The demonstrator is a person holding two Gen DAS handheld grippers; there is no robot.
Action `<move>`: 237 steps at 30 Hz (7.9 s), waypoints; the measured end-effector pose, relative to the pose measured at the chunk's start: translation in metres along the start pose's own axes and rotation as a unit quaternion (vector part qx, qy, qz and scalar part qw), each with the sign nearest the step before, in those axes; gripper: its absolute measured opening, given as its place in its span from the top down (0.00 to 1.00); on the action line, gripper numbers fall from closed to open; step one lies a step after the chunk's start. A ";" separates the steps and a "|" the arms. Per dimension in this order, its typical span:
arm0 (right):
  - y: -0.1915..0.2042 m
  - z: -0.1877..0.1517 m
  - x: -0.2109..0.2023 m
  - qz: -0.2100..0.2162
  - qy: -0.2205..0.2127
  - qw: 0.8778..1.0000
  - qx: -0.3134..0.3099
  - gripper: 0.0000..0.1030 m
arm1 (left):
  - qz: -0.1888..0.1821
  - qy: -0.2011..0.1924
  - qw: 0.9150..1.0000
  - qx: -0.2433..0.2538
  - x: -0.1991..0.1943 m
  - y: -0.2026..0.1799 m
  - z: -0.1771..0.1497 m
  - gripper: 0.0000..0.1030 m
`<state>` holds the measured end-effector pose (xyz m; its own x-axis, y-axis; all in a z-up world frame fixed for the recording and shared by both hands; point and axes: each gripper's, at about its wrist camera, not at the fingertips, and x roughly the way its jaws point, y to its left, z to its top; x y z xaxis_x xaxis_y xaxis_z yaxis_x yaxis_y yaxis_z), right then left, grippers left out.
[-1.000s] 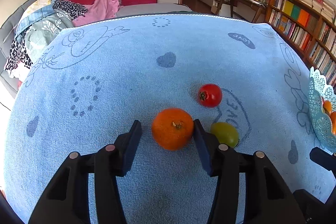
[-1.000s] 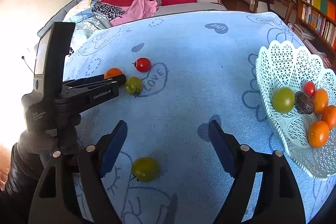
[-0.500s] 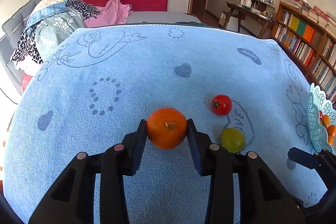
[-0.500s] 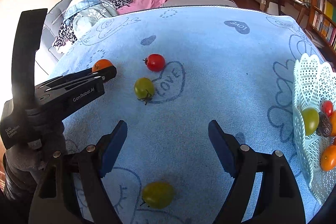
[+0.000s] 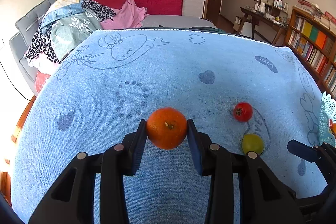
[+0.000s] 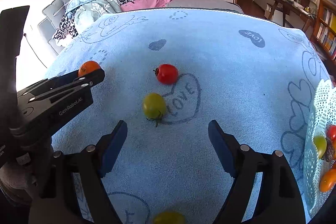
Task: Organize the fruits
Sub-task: 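Grasp the tangerine with the left tool while the right tool grasps a green tomato, then carry the tangerine and green tomato over the white basket with both tools, then open both tools to drop the tangerine and green tomato into the basket, then move both open tools back toward the red and green tomatoes on the towel, then grasp the red tomato with the left tool while the right tool grasps the green tomato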
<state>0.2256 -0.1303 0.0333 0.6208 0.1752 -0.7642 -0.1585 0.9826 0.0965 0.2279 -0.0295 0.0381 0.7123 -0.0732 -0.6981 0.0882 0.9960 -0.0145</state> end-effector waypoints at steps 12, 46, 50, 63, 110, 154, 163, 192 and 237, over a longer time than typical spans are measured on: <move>-0.002 0.015 0.023 0.024 0.019 0.999 0.008 0.35 | 0.007 0.002 1.000 -0.007 0.003 0.005 -0.001 0.63; -0.014 -0.009 -0.054 -0.067 -0.059 0.996 0.003 0.73 | -0.012 -0.012 0.999 0.042 -0.020 -0.035 -0.013 0.62; -0.024 -0.016 -0.069 -0.070 -0.068 0.995 0.017 0.73 | -0.017 -0.016 0.998 0.054 -0.029 -0.049 -0.015 0.62; -0.060 -0.036 -0.109 -0.074 -0.103 0.990 0.063 0.73 | -0.037 -0.038 0.994 0.097 -0.065 -0.100 -0.018 0.62; -0.200 -0.094 -0.166 -0.137 -0.135 0.959 0.206 0.54 | -0.097 -0.055 0.972 0.205 -0.083 -0.242 -0.017 0.62; -0.236 -0.107 -0.186 -0.174 -0.162 0.934 0.267 0.23 | -0.151 -0.073 0.957 0.238 -0.083 -0.293 -0.018 0.20; -0.235 -0.106 -0.188 -0.173 -0.163 0.934 0.267 0.23 | -0.139 -0.070 0.961 0.228 -0.083 -0.285 -0.017 0.15; -0.191 -0.096 -0.166 -0.121 -0.149 0.959 0.210 0.20 | -0.071 -0.058 0.982 0.166 -0.069 -0.209 0.002 0.11; -0.029 -0.090 -0.083 0.047 -0.055 0.996 0.049 0.21 | 0.003 -0.006 0.997 0.077 -0.008 -0.079 0.011 0.11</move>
<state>0.1094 -0.1784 0.0366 0.6882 0.2663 -0.6749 -0.1467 0.9621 0.2301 0.2232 -0.1077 0.0526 0.7209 -0.0678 -0.6897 0.1882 0.9770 0.1007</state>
